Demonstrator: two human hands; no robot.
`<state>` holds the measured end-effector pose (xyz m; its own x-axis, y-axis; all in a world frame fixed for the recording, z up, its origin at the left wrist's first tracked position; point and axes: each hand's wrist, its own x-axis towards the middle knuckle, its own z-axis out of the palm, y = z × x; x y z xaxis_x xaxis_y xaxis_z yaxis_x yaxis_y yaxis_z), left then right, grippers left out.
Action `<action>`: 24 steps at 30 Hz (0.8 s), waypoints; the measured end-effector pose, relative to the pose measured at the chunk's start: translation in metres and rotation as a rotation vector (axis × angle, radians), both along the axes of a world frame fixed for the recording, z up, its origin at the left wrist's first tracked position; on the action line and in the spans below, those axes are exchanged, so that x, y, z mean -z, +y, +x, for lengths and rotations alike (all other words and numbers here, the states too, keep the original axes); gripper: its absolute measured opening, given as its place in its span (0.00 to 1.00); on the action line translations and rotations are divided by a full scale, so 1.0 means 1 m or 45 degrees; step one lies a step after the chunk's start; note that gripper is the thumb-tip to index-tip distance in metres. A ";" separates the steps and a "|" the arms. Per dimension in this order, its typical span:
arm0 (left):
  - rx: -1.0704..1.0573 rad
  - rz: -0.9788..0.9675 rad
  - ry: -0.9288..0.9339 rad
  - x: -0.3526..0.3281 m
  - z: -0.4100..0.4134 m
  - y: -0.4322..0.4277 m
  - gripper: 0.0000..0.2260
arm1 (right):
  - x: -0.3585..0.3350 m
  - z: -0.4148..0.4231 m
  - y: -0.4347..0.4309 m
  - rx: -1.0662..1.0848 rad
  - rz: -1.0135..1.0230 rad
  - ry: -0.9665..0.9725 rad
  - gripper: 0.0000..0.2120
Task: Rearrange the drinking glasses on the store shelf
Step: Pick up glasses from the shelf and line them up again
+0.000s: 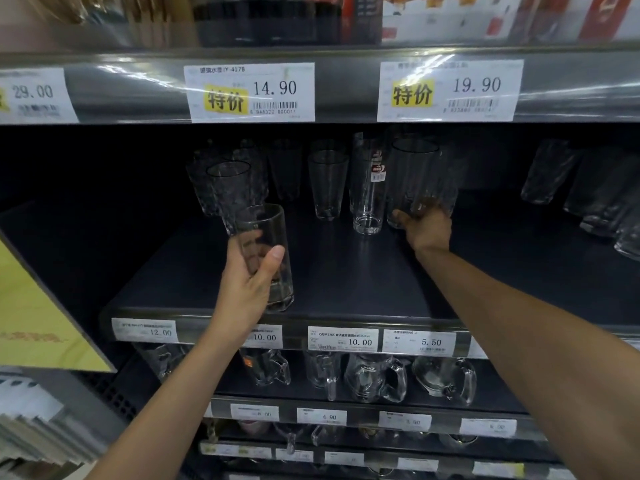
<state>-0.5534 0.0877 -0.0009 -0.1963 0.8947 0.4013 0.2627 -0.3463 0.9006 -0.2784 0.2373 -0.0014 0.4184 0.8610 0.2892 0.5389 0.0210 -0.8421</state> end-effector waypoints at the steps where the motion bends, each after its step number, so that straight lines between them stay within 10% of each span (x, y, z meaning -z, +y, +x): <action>1: 0.001 0.004 -0.003 0.000 0.000 0.000 0.22 | 0.000 0.000 0.002 0.000 -0.003 0.006 0.26; 24: -0.028 -0.002 0.023 -0.001 0.001 -0.003 0.23 | -0.002 0.000 0.009 0.052 -0.015 0.077 0.21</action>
<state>-0.5522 0.0845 0.0003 -0.2085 0.8908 0.4037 0.2867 -0.3390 0.8960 -0.2787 0.2460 0.0003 0.4698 0.8460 0.2522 0.4870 -0.0101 -0.8734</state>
